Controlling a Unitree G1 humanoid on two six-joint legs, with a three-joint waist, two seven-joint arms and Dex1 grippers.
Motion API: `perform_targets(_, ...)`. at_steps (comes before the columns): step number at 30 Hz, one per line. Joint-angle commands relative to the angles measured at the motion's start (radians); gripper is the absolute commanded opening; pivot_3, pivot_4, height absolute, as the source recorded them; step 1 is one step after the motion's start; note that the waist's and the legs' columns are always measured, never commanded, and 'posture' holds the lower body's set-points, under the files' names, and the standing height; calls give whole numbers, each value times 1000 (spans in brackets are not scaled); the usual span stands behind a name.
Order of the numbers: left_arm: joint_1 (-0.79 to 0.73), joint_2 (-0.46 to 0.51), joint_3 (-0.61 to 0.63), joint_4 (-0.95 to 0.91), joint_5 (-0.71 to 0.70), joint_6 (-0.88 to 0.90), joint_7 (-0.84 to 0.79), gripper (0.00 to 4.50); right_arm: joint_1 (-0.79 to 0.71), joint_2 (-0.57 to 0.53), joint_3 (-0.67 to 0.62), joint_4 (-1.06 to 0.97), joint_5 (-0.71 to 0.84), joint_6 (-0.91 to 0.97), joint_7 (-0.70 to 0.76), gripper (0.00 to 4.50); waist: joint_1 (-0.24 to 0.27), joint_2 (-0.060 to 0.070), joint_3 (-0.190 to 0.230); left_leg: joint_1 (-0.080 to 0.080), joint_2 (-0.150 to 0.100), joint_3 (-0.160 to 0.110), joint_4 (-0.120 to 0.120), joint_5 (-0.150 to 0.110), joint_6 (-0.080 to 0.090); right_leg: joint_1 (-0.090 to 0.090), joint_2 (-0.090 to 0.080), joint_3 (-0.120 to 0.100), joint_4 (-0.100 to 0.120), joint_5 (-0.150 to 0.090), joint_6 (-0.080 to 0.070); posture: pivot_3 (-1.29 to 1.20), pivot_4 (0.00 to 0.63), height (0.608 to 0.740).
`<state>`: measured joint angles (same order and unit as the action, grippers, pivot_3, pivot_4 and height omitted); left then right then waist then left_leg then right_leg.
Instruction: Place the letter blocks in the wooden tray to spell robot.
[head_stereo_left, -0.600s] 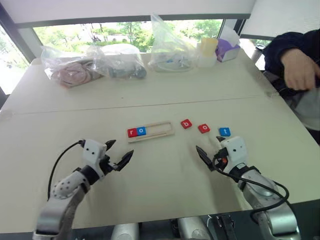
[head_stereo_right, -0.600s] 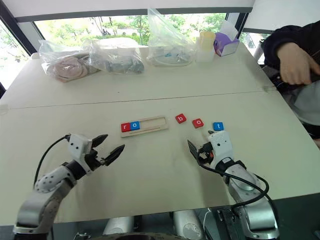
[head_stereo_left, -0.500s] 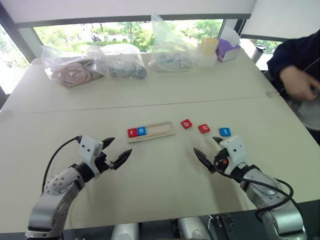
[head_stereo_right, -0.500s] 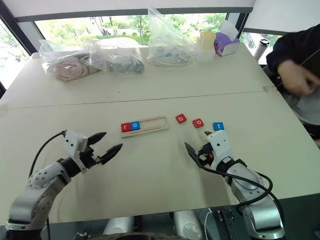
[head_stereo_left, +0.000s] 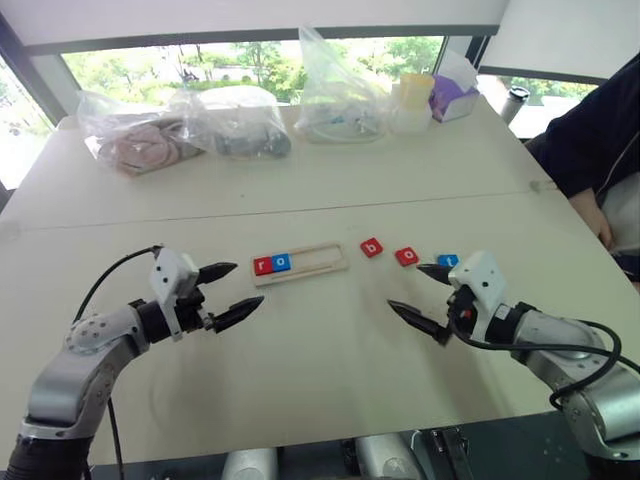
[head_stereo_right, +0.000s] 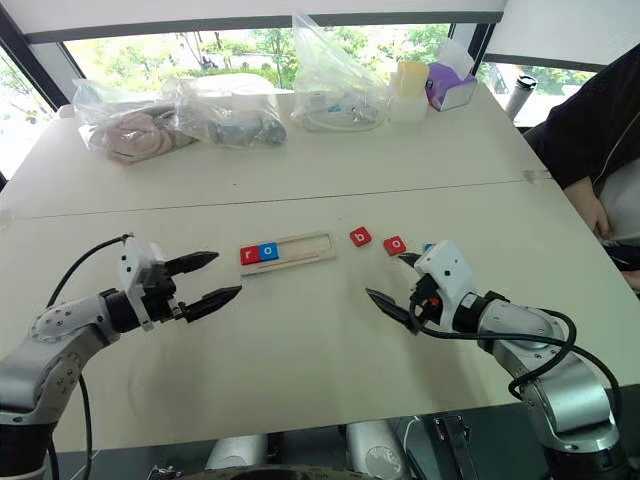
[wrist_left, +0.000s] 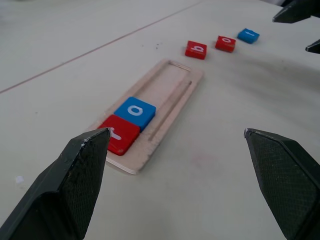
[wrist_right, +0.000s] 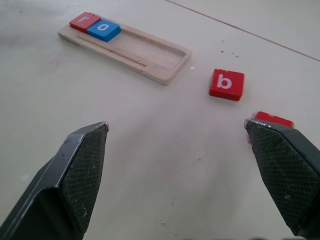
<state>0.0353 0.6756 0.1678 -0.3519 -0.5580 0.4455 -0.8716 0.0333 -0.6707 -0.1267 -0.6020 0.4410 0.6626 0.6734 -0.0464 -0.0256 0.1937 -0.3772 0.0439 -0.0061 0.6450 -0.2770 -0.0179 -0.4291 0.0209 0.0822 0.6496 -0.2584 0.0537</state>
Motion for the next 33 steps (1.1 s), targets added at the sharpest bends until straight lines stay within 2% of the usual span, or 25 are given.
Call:
perform_targets(1,2,31,4,-23,-12,0,-39,4500,-15,-27,-17,-30,25,5,18,4479,1,0,0,0,0,0,0,0,0,0,0,0,0,0,0,0,150,740)
perform_targets(8,-48,82,-3,23,8,-6,-102,4500,-45,-51,-20,-36,52,27,31,4479,2,0,0,0,0,0,2,0,0,0,0,0,0,0,0,0,150,740)
perform_targets(14,-178,140,-56,167,53,-48,-217,4500,-88,-82,-11,-24,52,25,46,4479,2,0,0,0,0,0,1,0,0,0,0,0,0,0,0,0,150,740)
perform_targets(21,-450,136,-204,519,222,-274,-408,4500,-126,-96,-2,-11,47,25,45,4479,3,0,0,-1,-1,0,2,0,0,0,0,-1,0,1,-1,0,150,740)
perform_targets(25,-697,61,-295,857,317,-395,-515,4500,-125,-91,16,-41,35,23,22,4479,7,0,0,-3,-2,-1,3,0,0,-1,1,-2,1,1,0,0,150,740)
perform_targets(33,-910,-47,-343,1250,433,-572,-588,4500,-98,-69,28,-86,22,25,-46,4479,4,0,0,-11,-2,-3,5,0,1,-7,1,-2,1,7,3,0,150,740)
